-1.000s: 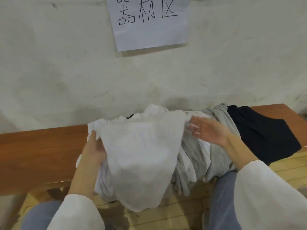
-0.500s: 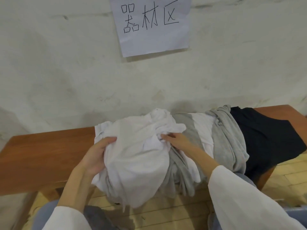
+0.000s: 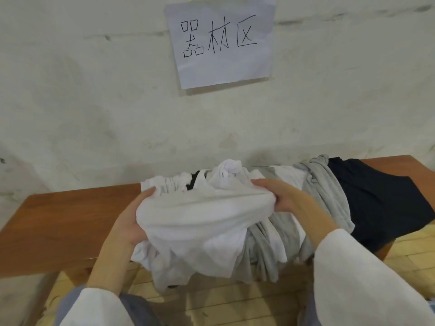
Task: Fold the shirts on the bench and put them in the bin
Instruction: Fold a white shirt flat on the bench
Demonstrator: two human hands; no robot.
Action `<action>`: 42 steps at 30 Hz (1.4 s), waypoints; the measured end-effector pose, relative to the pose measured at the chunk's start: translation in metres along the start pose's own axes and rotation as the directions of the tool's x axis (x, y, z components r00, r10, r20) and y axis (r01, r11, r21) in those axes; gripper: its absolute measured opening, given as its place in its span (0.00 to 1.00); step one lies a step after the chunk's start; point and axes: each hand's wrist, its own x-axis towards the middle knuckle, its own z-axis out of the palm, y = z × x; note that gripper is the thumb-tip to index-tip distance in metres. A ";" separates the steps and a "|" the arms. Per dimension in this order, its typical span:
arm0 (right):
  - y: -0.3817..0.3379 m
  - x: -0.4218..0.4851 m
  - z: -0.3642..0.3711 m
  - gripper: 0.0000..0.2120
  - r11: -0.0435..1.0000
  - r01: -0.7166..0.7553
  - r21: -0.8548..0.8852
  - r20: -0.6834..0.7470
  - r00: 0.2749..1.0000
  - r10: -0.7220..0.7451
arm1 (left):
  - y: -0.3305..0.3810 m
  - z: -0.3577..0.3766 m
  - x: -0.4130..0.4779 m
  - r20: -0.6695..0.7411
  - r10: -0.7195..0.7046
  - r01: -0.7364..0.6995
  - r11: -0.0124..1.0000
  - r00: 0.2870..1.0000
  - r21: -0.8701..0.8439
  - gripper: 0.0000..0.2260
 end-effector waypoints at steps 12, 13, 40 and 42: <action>-0.039 -0.099 -0.045 0.14 0.995 0.095 0.000 0.077 0.993 -0.095 | -0.013 0.005 0.014 -0.047 -0.077 0.077 0.997 0.996 -0.003 0.10; -0.043 -0.094 -0.040 0.11 0.991 0.128 0.032 0.038 0.991 -0.129 | -0.010 0.011 0.018 -0.087 -0.031 0.033 0.999 0.996 0.023 0.09; 0.052 0.021 -0.041 0.21 0.748 0.071 -0.660 -0.237 0.925 -0.297 | -0.068 -0.030 0.095 -0.225 0.360 0.016 0.500 0.906 0.866 0.10; 0.061 0.015 -0.036 0.18 0.665 0.175 -0.726 -0.112 0.924 -0.366 | -0.072 -0.037 0.087 -0.240 0.250 0.074 0.533 0.938 0.843 0.14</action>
